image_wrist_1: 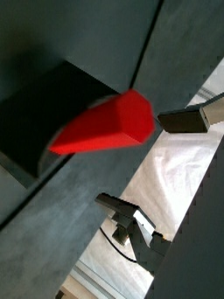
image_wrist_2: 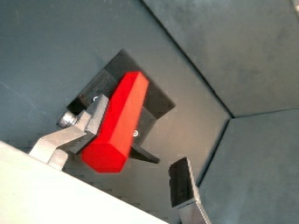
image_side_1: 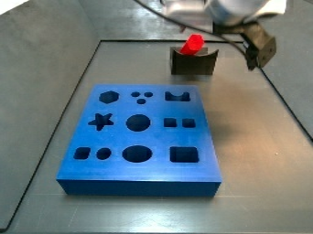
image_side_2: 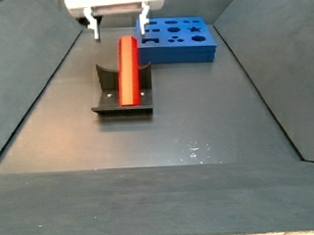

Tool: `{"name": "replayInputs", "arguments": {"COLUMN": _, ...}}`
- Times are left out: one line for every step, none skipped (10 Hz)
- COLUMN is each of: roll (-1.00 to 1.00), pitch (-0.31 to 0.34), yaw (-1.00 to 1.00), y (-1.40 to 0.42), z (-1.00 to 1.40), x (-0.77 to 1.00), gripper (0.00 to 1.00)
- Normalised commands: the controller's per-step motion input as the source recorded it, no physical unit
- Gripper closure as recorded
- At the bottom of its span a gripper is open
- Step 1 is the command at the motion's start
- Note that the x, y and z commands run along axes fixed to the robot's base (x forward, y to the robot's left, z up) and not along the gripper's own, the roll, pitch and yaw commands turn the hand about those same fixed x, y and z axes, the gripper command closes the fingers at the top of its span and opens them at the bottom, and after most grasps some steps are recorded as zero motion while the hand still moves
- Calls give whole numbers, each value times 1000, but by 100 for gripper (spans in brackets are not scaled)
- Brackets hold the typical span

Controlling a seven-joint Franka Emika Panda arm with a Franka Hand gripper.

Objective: Pick up the hexagon object. Move up. Place the hexagon object on the fixture. Regrasp the hexagon object. Move to above the board. Insert the hexagon object.
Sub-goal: Regrasp the hexagon object, then move to above the board.

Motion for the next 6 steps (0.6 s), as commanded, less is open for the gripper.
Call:
{"name": "replayInputs", "arguments": {"roll": 59, "pitch": -12, "yaw": 36, "y": -14, "z": -675, "x": 116, "gripper": 0}}
{"name": "replayInputs", "arguments": {"roll": 58, "pitch": -12, "yaw": 39, "y": -19, "z": -523, "x": 102, "gripper": 0}}
{"name": "replayInputs", "arguments": {"roll": 57, "pitch": -10, "yaw": 38, "y": -19, "z": -375, "x": 94, "gripper": 0}}
{"name": "replayInputs", "arguments": {"roll": 59, "pitch": -9, "yaw": 40, "y": -17, "z": -183, "x": 90, "gripper": 0}}
{"name": "replayInputs", "arguments": {"roll": 0, "pitch": 0, "yaw": 0, "y": 0, "z": 0, "x": 0, "gripper": 100}}
{"name": "replayInputs", "arguments": {"roll": 179, "pitch": -69, "yaw": 20, "y": 37, "z": 1000, "x": 218, "gripper": 100}}
